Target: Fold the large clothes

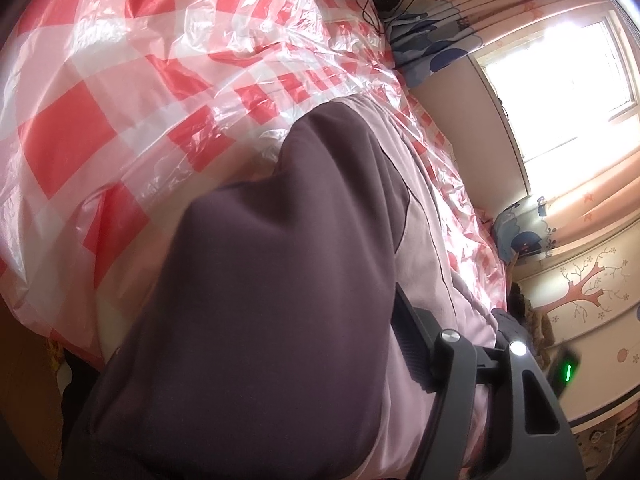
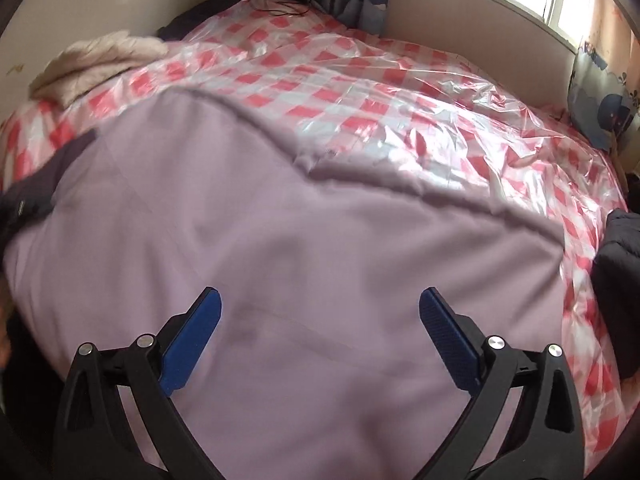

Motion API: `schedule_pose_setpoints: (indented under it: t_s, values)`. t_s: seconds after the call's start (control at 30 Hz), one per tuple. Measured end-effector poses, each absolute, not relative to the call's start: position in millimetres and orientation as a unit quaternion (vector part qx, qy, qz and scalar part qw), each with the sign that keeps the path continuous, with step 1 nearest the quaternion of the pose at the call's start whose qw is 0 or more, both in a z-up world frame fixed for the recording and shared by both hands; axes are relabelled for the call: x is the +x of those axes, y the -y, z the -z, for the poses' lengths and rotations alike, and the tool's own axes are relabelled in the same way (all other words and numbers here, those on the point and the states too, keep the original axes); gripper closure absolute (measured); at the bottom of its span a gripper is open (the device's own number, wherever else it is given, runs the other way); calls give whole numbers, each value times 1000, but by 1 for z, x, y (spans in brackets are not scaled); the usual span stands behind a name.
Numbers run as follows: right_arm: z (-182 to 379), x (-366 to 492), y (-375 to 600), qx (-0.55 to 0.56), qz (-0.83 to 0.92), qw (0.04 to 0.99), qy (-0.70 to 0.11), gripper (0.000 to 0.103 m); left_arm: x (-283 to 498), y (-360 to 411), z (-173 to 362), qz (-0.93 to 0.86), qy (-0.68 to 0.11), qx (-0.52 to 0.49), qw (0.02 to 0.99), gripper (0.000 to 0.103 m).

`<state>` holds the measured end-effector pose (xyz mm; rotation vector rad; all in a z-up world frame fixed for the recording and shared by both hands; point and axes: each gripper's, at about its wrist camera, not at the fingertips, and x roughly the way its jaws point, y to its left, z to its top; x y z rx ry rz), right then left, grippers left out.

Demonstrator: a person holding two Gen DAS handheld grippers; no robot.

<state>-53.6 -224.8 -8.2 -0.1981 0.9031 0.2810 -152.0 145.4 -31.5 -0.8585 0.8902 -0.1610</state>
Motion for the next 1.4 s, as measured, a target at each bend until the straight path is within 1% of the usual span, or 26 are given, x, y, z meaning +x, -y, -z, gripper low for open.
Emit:
schedule_pose_setpoints:
  t_s: [0.1, 0.2, 0.23, 0.27, 0.4, 0.5, 0.57, 0.6, 0.67, 0.73, 0.77, 0.8, 0.87, 0.9, 0.93, 0.97, 1.17, 1.23, 1.3, 1.33, 1.4]
  values:
    - [7, 4, 222, -86, -122, 883, -445, 7, -152, -144, 32, 74, -417, -399, 814, 37]
    - [53, 60, 217, -110, -95, 846, -513, 6, -151, -142, 30, 69, -416, -388, 819, 34]
    - [68, 69, 217, -102, -108, 830, -537, 6, -150, -140, 27, 71, -414, -381, 824, 33]
    - [71, 71, 220, -90, -110, 829, -540, 6, -150, -137, 25, 69, -413, -371, 829, 33]
    - [36, 24, 223, -76, -137, 857, -490, 6, -152, -132, 23, 61, -415, -350, 838, 33]
    - [19, -41, 218, -100, -162, 867, -460, 6, -153, -134, 24, 62, -414, -351, 838, 33]
    - [28, -74, 214, -127, -160, 862, -463, 6, -153, -134, 23, 64, -412, -350, 839, 33]
    - [39, -82, 209, -137, -157, 857, -470, 6, -153, -133, 22, 65, -411, -350, 839, 32]
    - [53, -90, 208, -139, -156, 863, -461, 6, -153, -130, 20, 68, -410, -345, 842, 32]
    - [44, -93, 213, -113, -151, 864, -468, 6, -152, -127, 16, 66, -406, -334, 848, 32]
    - [33, -100, 216, -97, -157, 872, -453, 6, -152, -127, 15, 66, -406, -331, 849, 32]
    - [28, -106, 217, -94, -157, 877, -444, 6, -151, -128, 15, 67, -405, -333, 849, 32]
    - [34, -114, 211, -117, -155, 871, -451, 6, -151, -127, 13, 67, -401, -331, 852, 32]
    - [46, -116, 205, -144, -149, 864, -459, 6, -151, -125, 11, 70, -397, -327, 855, 35]
    - [55, -119, 202, -155, -145, 866, -453, 6, -151, -121, 7, 70, -392, -322, 859, 38]
    - [60, -121, 200, -158, -139, 869, -447, 6, -153, -116, 1, 70, -384, -314, 866, 40]
    - [64, -126, 199, -158, -131, 871, -445, 6, -156, -87, -38, 93, -346, -257, 898, 50]
    - [60, -126, 204, -151, -142, 872, -444, 6, -157, -76, -50, 105, -335, -239, 906, 54]
    - [51, -129, 216, -120, -172, 872, -442, 6, -158, -67, -61, 113, -325, -226, 911, 56]
    - [43, -133, 228, -80, -203, 874, -434, 6, -158, -62, -67, 120, -321, -221, 913, 57]
    - [28, -142, 265, 61, -276, 862, -421, 6, -159, -50, -78, 130, -311, -207, 918, 58]
